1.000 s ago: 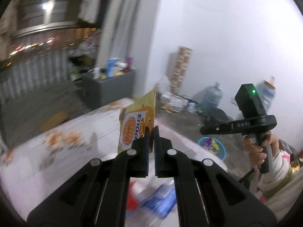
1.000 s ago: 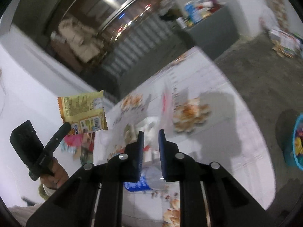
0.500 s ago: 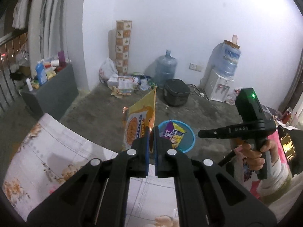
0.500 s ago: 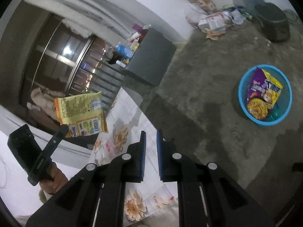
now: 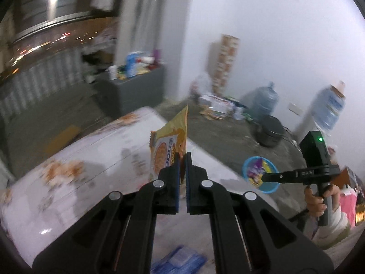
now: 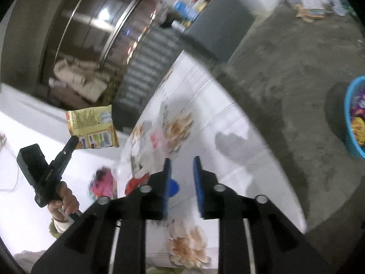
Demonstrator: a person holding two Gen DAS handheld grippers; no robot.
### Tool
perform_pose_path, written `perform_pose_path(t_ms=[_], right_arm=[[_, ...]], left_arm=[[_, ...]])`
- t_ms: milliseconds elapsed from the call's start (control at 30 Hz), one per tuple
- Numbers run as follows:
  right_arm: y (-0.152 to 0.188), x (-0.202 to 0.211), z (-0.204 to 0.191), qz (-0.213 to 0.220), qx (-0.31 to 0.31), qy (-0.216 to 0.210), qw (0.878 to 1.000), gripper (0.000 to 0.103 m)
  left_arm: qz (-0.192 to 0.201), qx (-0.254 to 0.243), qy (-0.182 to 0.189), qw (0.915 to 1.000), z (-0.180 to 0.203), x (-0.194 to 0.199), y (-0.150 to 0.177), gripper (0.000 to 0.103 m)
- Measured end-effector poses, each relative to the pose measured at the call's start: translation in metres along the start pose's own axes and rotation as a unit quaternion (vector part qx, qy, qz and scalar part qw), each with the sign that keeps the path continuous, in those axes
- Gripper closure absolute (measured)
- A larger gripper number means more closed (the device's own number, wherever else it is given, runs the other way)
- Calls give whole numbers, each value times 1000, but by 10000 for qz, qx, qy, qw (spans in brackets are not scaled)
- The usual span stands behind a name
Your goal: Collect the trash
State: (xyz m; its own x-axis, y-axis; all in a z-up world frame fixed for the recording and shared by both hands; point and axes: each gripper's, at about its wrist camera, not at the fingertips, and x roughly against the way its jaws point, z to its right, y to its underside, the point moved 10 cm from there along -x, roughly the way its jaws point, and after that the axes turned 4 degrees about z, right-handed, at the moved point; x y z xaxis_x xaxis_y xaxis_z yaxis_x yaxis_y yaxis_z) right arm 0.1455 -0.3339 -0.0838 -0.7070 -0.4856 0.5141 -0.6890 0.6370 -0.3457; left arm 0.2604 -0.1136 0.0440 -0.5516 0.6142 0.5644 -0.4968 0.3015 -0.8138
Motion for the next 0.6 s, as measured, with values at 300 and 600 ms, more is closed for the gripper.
perform_pose_path(t_ms=[300, 600], right_arm=[[19, -107, -61, -1029, 665, 342, 9919, 50], [28, -197, -91, -1796, 1691, 1425, 9586, 31]], left_arm=[[-344, 828, -394, 9952, -80, 7, 70, 101], [-399, 1051, -368, 9930, -106, 0, 95, 101]])
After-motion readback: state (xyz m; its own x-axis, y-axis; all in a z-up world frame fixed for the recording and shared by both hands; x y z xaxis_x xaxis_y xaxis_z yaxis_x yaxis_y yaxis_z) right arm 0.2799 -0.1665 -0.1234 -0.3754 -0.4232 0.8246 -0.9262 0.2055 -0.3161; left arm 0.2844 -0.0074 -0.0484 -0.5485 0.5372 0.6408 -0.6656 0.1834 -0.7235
